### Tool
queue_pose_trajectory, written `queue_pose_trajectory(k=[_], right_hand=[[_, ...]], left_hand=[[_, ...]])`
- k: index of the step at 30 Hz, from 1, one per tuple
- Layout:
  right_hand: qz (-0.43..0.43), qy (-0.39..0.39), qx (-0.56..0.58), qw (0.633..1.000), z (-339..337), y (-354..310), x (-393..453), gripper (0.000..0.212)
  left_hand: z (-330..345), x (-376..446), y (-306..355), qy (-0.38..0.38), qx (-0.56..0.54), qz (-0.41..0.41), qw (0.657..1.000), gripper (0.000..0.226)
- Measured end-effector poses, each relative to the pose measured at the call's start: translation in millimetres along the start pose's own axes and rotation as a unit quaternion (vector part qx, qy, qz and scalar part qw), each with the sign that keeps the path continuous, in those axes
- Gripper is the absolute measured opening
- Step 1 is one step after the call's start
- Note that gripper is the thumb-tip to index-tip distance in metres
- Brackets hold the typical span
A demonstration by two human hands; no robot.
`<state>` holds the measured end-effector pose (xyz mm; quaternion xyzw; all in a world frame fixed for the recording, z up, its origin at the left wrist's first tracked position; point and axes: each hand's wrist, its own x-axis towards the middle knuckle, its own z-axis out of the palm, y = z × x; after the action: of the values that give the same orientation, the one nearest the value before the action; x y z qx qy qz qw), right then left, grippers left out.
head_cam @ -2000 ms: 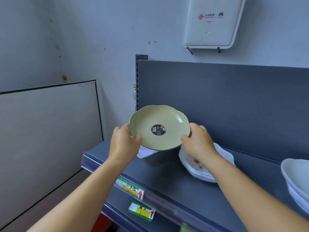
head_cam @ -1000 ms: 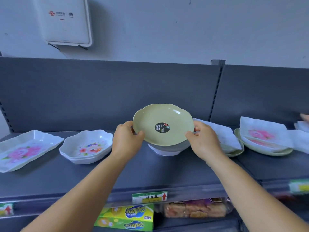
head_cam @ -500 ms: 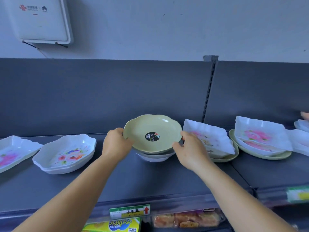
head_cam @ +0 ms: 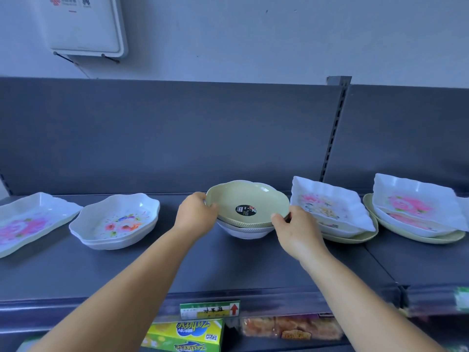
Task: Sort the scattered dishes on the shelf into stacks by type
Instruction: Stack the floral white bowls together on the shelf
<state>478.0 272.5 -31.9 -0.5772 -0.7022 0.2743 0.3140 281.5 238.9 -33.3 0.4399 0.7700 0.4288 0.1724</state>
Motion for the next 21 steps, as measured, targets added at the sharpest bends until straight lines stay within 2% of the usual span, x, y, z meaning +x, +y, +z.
queue_pose_trajectory(k=[2,6,9,12,14,16,21], right_hand=[[0.019,0.0,0.029,0.999,0.6,-1.8,-1.3,0.024],[0.086,-0.011,0.145,0.986,4.8,-3.9,-2.4,0.024],[0.115,-0.01,0.17,0.979,8.6,-4.8,-1.8,0.025],[0.109,-0.006,0.17,0.979,7.9,-7.8,-2.5,0.021],[0.091,-0.003,0.174,0.981,8.1,-11.1,-3.4,0.019],[0.077,-0.001,0.191,0.978,11.1,-15.0,-5.7,0.018],[0.061,-0.038,0.254,0.964,20.6,-31.0,-14.9,0.027]], left_hand=[[1.2,1.5,0.6,-0.003,-0.02,-0.023,1.0,0.012],[1.0,1.5,3.6,-0.025,-0.054,-0.067,0.996,0.008],[-0.9,-3.2,8.5,-0.029,-0.078,-0.086,0.993,0.008],[-5.0,-6.4,9.7,-0.005,-0.102,-0.076,0.992,0.036],[-11.3,-10.1,9.1,0.014,-0.111,-0.064,0.992,0.047],[-21.2,-17.1,7.9,0.027,-0.114,-0.055,0.992,0.047],[-50.9,-41.2,0.0,0.056,-0.123,-0.041,0.99,0.032]])
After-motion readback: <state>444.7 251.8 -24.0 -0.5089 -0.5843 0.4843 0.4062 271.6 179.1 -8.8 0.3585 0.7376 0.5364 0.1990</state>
